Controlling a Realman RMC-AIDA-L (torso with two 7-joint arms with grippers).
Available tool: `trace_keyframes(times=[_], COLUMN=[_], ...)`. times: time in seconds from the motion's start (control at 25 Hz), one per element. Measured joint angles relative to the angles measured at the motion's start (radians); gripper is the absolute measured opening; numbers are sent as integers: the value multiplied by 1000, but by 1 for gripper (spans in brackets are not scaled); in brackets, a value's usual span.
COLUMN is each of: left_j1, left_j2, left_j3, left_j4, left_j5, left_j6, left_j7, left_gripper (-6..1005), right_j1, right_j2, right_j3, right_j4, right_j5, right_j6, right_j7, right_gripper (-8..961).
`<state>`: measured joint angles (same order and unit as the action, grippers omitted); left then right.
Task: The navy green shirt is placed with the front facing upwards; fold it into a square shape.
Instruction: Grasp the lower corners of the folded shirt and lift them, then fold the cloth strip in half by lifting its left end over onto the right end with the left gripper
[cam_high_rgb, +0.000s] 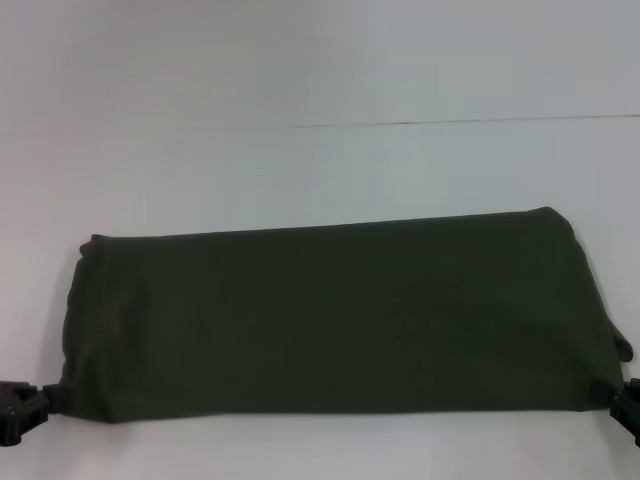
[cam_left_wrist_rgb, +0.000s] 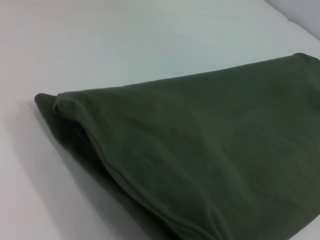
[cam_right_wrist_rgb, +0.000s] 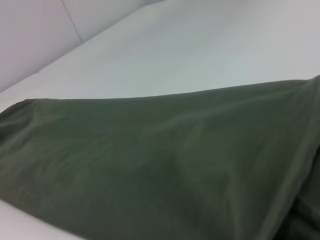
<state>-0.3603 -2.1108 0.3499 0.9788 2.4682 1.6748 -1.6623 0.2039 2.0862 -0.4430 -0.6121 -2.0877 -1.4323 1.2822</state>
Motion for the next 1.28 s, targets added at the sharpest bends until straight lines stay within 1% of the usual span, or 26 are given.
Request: trace_keyframes(times=[0.16,0.32,0.44,0.56,0.68,0.76,0.88,1.04,1.08,1.12,1.2,1.28], left_j1=[-3,-6,-6,-6,-9,-14,-16,-18,-22,-22,-32,-49], left_j2=[1,4,4,5,9,13,18,18,14,14,12,11], left_j3=[-6,-10,-14,-35,-83,-121,-156,-175,-174,-174,-170,-169], left_j4=[-2,-4,-5,-5,-6,-6,-7,-12,-26,-26,-53,-94], left_j5=[0,1,2,1,-6,-17,-45,-110,-161,-161,-205,-231], left_j6=[-6,-4,-1,-5,-9,-12,-16,-32,-37,-37,-44,-59], left_j7=[-4,-11,-11,-15,-17,-17,-21,-35,-40,-40,-43,-45], left_gripper=[32,33,85,137,278,372,463,585,615,614,612,610], right_j1=[-2,-3,-3,-4,-5,-5,-7,-6,-3,2,16,30], right_j2=[0,-9,-12,-12,-14,-15,-15,-14,-14,-14,-12,-9], right_j3=[7,46,55,56,63,81,119,197,218,240,281,292], right_j4=[-1,-12,-27,-46,-50,-57,-77,-99,-101,-101,-101,-100], right_j5=[2,2,1,0,0,0,0,3,5,8,20,35], right_j6=[-24,-77,-84,-86,-83,-85,-91,-88,-88,-90,-107,-132], right_j7=[-15,-35,-35,-32,-32,-34,-35,-34,-35,-40,-60,-80], right_gripper=[31,34,36,144,252,350,497,582,604,625,625,625])
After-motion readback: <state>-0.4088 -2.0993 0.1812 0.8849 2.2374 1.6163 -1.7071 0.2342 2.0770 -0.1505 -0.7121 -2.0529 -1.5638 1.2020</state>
